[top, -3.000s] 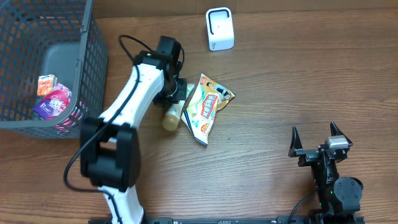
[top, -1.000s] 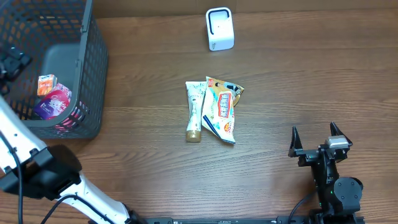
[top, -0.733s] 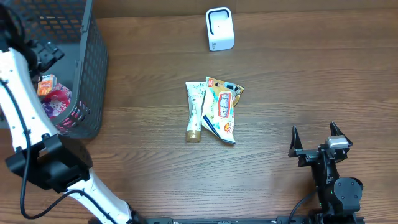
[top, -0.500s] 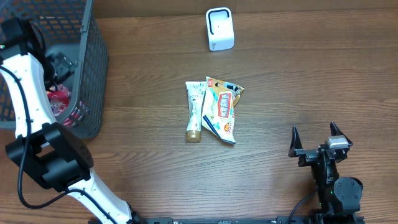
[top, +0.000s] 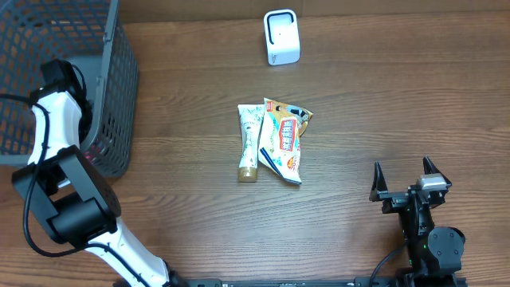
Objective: Scan the item barcode
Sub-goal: 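Reach the left gripper into the basket and grasp the red-purple box, then lift the red-purple box out and place it left of the tube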
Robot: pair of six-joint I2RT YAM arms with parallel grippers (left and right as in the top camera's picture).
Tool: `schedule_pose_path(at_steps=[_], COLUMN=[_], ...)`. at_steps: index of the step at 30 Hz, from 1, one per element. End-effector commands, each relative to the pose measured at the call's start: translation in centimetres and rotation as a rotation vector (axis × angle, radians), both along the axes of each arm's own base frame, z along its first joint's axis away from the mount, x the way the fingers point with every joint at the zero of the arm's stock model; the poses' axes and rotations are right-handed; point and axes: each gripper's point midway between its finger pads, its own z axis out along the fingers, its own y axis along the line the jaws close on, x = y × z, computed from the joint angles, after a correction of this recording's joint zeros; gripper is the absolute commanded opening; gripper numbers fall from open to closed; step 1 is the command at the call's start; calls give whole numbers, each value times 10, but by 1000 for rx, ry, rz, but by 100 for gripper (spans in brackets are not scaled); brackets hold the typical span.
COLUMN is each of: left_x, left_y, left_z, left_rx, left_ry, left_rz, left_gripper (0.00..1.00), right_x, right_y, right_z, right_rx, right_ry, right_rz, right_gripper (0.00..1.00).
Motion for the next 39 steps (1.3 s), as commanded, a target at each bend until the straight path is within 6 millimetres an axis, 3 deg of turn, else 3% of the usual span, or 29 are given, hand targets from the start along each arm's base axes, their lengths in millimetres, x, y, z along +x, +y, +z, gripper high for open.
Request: schedule_pose_path(at_steps=[1, 2, 4, 7, 10, 18, 22, 23, 26, 27, 28, 29, 31, 34, 36, 38, 39], left_x=[-22, -22, -21, -18, -9, 8, 11, 13, 13, 10, 9, 4, -2, -7, -9, -8, -9], left_y=[7, 8, 9, 10, 12, 19, 5, -10, -46, -70, -75, -102, -137, -183, -217, -259, -268], left_z=[-14, -12, -9, 5, 35, 164, 228, 255, 299, 320, 323, 340, 355, 363, 357, 330, 322], left_rx=[36, 40, 42, 43, 38, 112, 110, 88, 49, 26, 22, -9, -39, -91, -145, -199, -208], left_ry=[83, 84, 83, 80, 57, -124, -297, -384, -517, -581, -592, -641, -683, -699, -671, -566, -537], left_rz=[35, 32, 31, 31, 29, 47, 15, -52, -216, -307, -325, -408, -512, -628, -709, -805, -823], left_gripper=[54, 32, 4, 4, 4, 4, 4, 4, 4, 4, 4, 4, 4, 4, 4, 4, 4], right_x=[0, 0, 0, 0, 0, 0, 0, 0, 0, 0, 0, 0, 0, 0, 0, 0, 0], right_y=[-1, -1, -1, -1, -1, -1, -1, -1, -1, -1, -1, -1, -1, -1, -1, -1, -1], right_z=[-2, -2, -2, -2, -2, -2, -2, -2, -2, -2, -2, -2, -2, -2, -2, -2, -2], right_rx=[-4, -4, -4, -4, -4, -4, -4, -4, -4, -4, -4, -4, -4, -4, -4, -4, -4], right_ry=[-4, -4, -4, -4, -4, -4, -4, -4, -4, -4, -4, -4, -4, -4, -4, -4, -4], right_rz=[-8, -8, -8, -8, -8, -8, -8, -8, -8, -8, -8, -8, -8, -8, -8, -8, -8], right_gripper=[100, 100, 100, 100, 100, 100, 100, 100, 100, 100, 100, 100, 100, 100, 100, 100, 100])
